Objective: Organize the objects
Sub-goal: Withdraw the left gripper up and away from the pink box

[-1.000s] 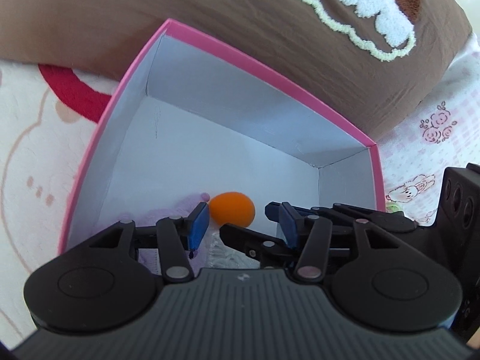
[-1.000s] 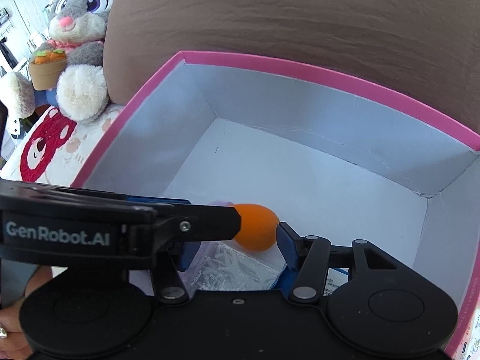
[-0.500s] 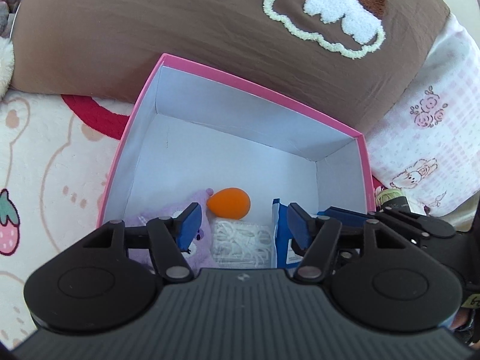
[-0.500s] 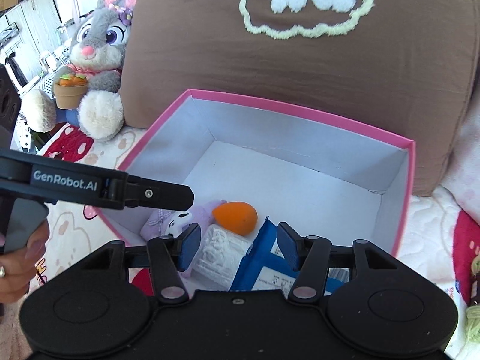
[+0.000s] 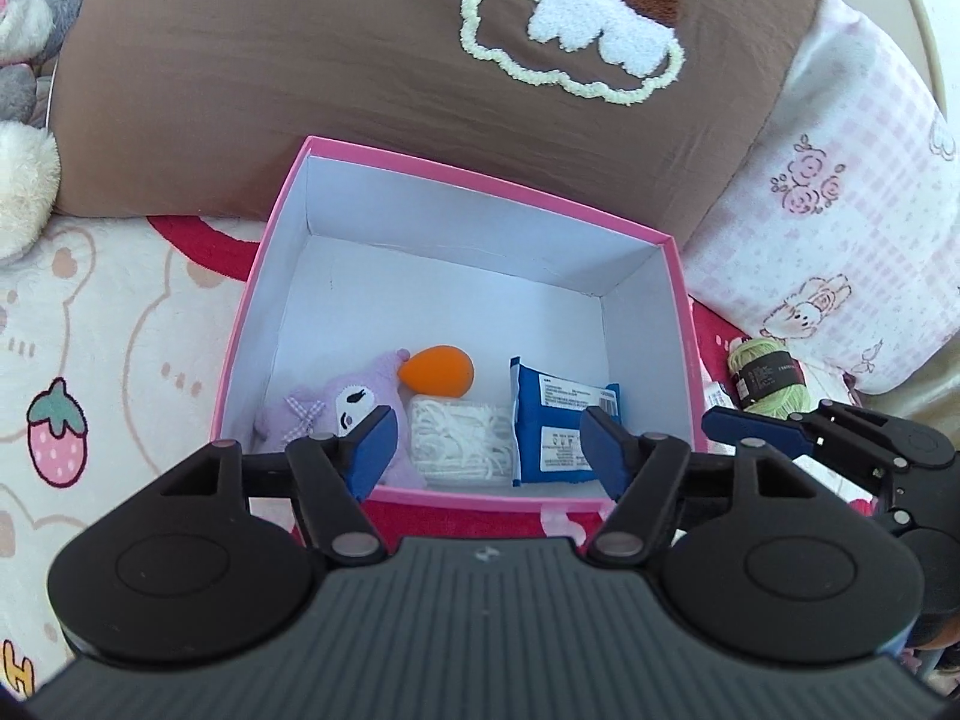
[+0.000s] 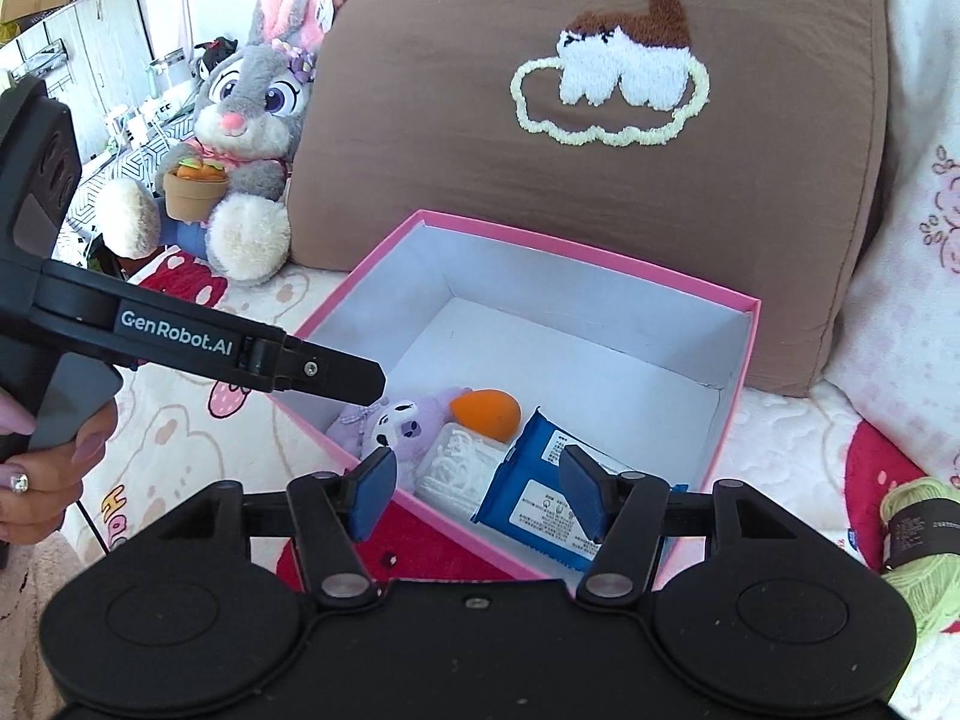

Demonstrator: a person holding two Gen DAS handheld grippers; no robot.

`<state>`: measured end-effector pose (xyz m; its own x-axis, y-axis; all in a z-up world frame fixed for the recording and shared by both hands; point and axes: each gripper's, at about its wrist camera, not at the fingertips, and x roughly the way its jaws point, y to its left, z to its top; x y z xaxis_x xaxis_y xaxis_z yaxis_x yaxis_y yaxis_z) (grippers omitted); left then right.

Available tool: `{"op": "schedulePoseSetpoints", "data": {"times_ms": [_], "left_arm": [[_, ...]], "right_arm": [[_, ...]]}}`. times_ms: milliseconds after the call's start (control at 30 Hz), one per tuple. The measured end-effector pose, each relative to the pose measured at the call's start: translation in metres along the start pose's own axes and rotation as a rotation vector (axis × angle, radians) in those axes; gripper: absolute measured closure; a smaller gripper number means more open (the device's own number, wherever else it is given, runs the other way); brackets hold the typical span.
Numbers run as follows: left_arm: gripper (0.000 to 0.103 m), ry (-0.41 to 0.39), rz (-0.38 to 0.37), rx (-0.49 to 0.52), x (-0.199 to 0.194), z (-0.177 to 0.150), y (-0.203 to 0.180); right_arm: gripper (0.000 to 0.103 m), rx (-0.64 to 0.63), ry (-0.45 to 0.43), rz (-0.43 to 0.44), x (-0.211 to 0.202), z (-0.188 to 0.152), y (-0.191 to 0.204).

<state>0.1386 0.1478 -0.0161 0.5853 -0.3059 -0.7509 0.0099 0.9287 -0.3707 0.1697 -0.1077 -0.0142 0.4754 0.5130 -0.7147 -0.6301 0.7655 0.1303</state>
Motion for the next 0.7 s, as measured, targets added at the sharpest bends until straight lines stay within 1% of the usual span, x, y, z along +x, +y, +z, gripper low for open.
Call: {"op": "schedulePoseSetpoints", "data": {"times_ms": [133, 200, 300, 400, 567, 700], "left_arm": [[0.036, 0.016, 0.014, 0.017, -0.013, -0.008, -0.008], [0.036, 0.030, 0.009, 0.020, -0.019, -0.010, -0.010], [0.036, 0.028, 0.019, 0.028, -0.032, -0.013, -0.014], [0.033, 0.026, 0.027, 0.049, -0.044, -0.019, -0.017], [0.033, 0.028, 0.080, 0.080, -0.059, -0.035, -0.022], [0.032, 0.040, 0.088, 0.119, -0.070, -0.045, -0.033]], "right_arm": [[0.037, -0.011, -0.008, 0.008, -0.016, -0.005, 0.007], [0.037, -0.019, -0.008, 0.008, -0.023, -0.007, 0.010], [0.036, -0.034, -0.009, 0.007, -0.035, -0.010, 0.015], [0.036, -0.024, -0.009, 0.019, -0.046, -0.012, 0.016], [0.036, -0.027, -0.003, 0.031, -0.064, -0.020, 0.018], [0.036, -0.030, 0.008, 0.039, -0.079, -0.028, 0.018]]}}
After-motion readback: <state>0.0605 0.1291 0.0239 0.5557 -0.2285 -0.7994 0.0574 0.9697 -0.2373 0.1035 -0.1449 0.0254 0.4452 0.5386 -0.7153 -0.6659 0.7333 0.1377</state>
